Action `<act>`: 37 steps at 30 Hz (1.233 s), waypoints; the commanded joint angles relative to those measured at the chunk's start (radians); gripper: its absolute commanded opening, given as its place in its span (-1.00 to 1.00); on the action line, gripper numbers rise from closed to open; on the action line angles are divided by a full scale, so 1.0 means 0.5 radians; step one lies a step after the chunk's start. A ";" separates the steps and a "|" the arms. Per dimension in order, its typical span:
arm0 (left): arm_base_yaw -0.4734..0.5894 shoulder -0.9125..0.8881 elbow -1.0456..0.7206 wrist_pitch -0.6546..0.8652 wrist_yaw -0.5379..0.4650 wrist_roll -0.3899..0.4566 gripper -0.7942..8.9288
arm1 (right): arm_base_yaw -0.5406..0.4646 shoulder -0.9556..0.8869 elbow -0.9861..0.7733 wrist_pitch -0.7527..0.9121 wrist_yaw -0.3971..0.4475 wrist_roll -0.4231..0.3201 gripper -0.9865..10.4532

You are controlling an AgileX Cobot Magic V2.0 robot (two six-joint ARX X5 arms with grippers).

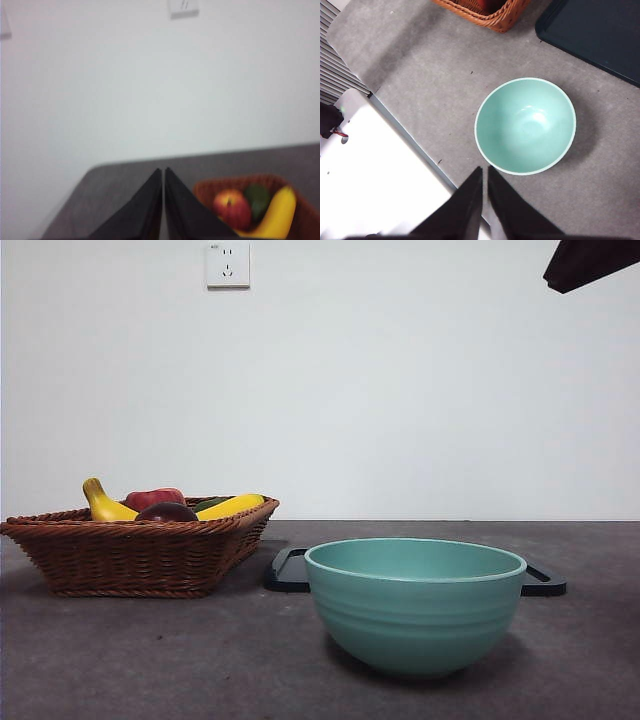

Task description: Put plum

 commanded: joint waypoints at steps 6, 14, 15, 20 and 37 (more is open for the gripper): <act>0.043 -0.283 -0.400 0.005 -0.021 0.014 -0.82 | 0.014 0.014 0.036 0.018 0.000 -0.028 -0.82; 0.043 -0.415 -0.592 -0.069 -0.021 -0.001 -0.82 | 0.014 0.014 0.036 0.018 0.000 -0.027 -0.82; 0.043 -0.423 -0.598 -0.100 -0.021 0.000 -0.82 | 0.014 0.014 0.036 0.018 0.000 -0.027 -0.82; 0.043 -0.459 -0.611 -0.253 -0.021 0.001 -0.82 | 0.014 0.014 0.036 0.018 0.000 -0.028 -0.82; 0.041 -0.477 -0.670 -0.465 -0.020 -0.111 -0.82 | 0.014 0.014 0.036 0.019 0.000 -0.028 -0.82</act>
